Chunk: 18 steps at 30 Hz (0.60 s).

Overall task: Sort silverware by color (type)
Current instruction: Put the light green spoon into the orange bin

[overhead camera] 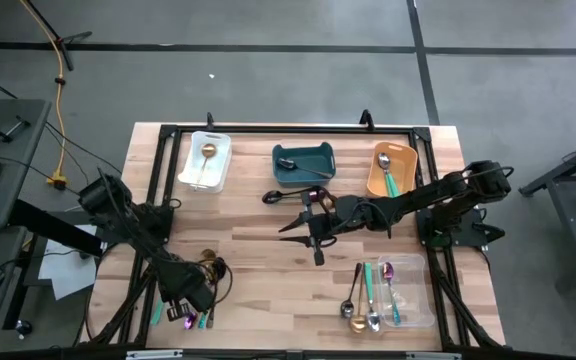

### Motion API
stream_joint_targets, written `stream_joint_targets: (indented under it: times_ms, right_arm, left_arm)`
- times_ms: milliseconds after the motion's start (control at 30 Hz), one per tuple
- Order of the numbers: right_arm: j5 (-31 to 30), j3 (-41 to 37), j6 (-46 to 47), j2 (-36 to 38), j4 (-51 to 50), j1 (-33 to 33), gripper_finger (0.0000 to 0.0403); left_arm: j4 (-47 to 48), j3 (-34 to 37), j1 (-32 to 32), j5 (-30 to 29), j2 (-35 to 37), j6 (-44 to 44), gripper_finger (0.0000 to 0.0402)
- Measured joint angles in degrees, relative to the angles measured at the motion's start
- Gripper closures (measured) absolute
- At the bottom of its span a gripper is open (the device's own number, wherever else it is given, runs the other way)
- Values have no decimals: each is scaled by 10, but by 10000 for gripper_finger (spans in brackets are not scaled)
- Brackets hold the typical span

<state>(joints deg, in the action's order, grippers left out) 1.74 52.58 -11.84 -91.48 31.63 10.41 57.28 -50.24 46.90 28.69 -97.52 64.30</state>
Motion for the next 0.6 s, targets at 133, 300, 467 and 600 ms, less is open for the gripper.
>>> stream_joint_targets:
  times_ms: [133, 300, 467, 600]
  right_arm:
    - [0, 0, 0, 0, -8, 0, 320]
    - [0, 0, 0, 0, -10, 0, 320]
    - [0, 0, 0, 0, -10, 0, 320]
    - [0, 0, 0, 0, -10, 0, 320]
  left_arm:
    - [0, 0, 9, 8, -5, -28, 401]
    - [0, 0, 19, 15, -6, -35, 401]
    - [0, 0, 29, 24, -6, -35, 401]
    - [-1, 0, 34, 26, -6, -35, 401]
